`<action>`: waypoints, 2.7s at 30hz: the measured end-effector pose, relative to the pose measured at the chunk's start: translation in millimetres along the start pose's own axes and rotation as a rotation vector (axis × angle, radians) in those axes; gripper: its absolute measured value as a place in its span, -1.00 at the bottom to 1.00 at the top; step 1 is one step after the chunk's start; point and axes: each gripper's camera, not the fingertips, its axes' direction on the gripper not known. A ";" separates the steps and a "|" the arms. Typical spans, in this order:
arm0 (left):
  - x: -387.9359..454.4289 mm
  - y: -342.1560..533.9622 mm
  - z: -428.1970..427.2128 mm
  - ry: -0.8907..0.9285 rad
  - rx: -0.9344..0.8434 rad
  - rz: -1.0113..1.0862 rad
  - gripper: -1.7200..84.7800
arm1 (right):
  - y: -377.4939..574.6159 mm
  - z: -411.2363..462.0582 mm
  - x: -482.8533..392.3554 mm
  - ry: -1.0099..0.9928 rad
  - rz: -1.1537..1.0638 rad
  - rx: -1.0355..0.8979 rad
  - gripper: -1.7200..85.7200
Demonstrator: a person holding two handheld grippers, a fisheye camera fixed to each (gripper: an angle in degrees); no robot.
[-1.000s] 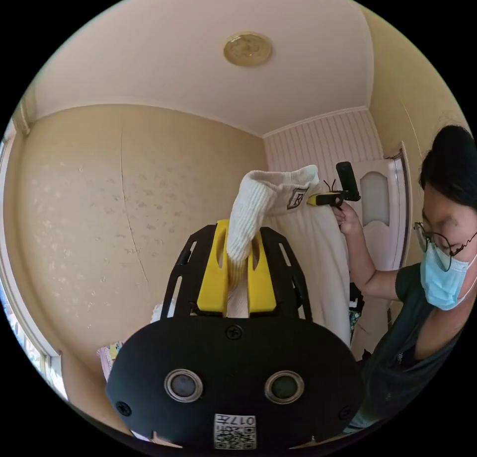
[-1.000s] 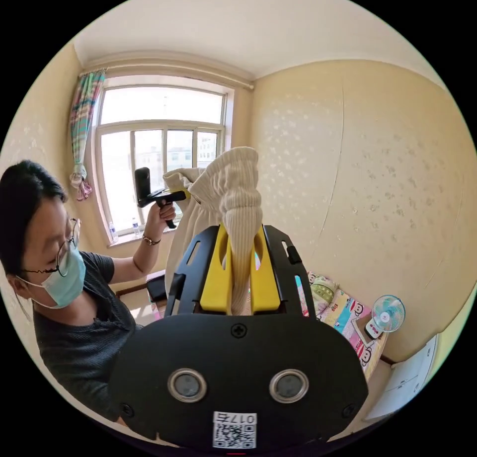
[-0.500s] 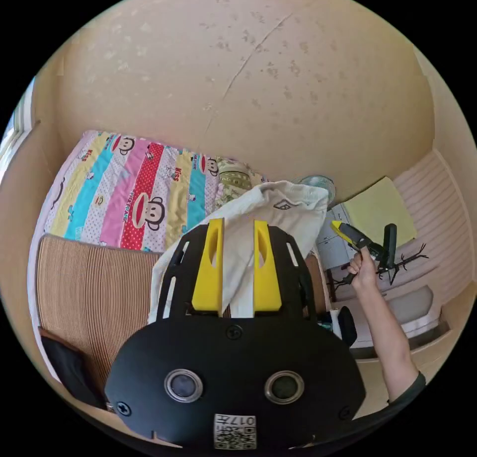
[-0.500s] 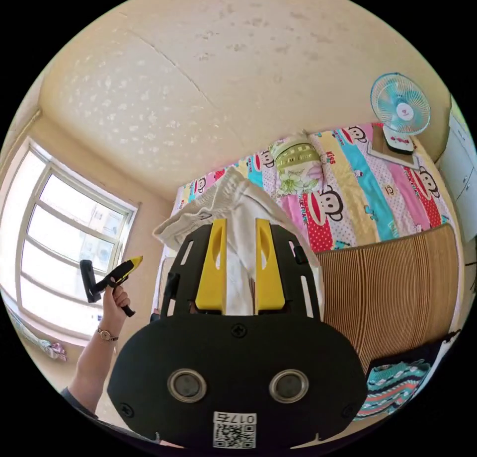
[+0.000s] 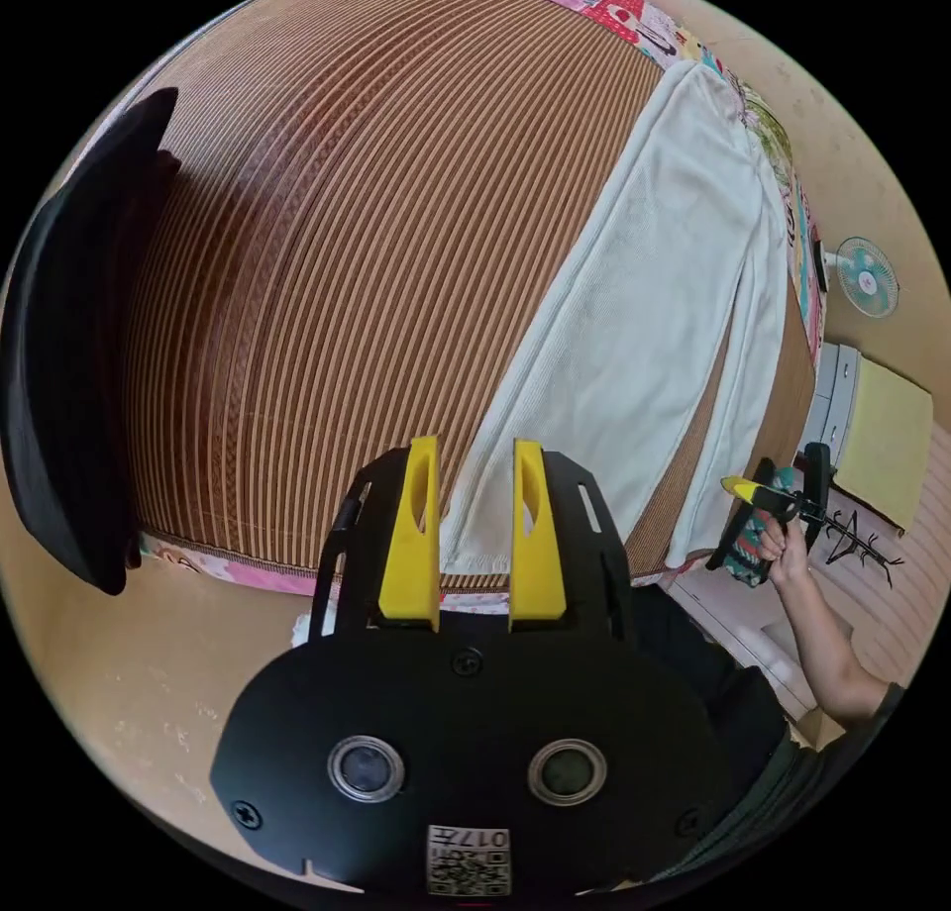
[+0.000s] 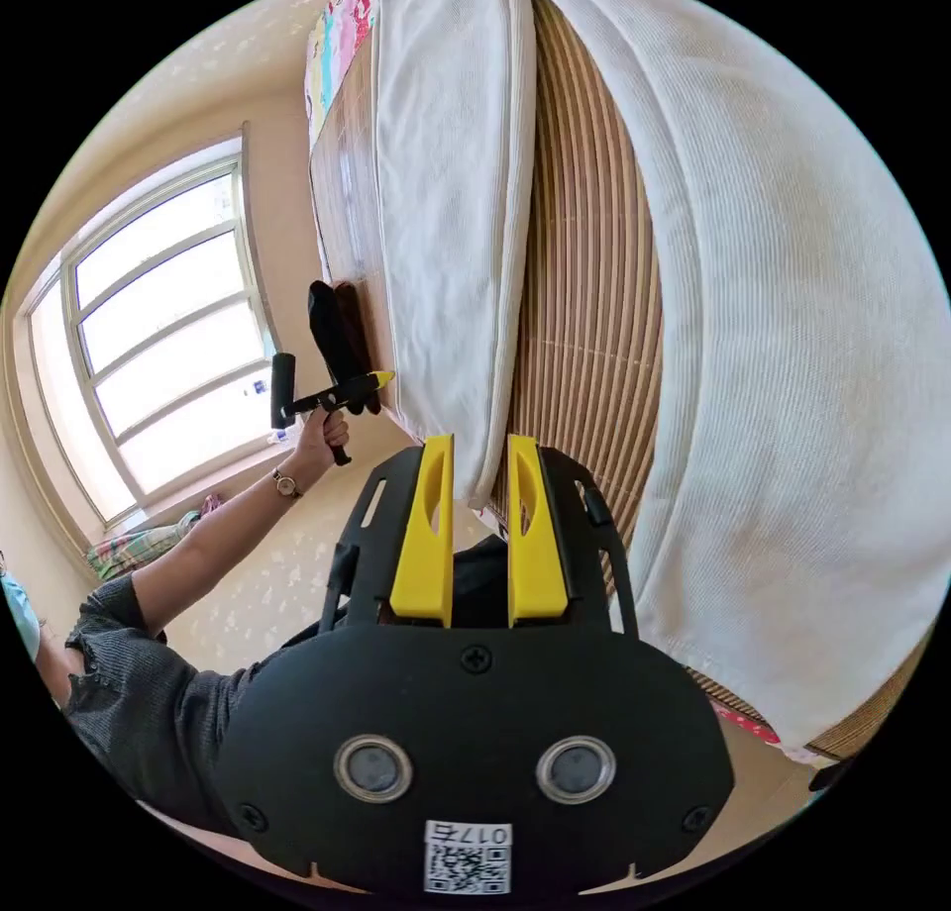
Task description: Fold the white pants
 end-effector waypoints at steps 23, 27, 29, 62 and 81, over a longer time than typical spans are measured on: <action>-233.3 143.2 -169.5 0.173 0.159 -0.158 -0.81 | 250.7 -176.6 29.0 0.271 0.180 0.175 -0.82; -110.9 126.8 -150.2 0.212 -0.080 0.396 -0.76 | 335.9 -281.9 82.3 0.340 0.369 0.368 -0.78; -51.6 128.1 -122.3 0.215 -0.169 0.542 -0.74 | 361.0 -306.2 107.5 0.313 0.417 0.373 -0.77; 26.6 255.4 3.0 0.160 -0.148 0.395 -0.93 | 556.5 -328.4 174.9 0.142 0.050 0.251 -0.88; 172.2 319.2 -82.5 0.028 -0.113 0.457 -0.61 | 561.3 -241.7 -59.0 0.468 -0.548 0.125 -0.91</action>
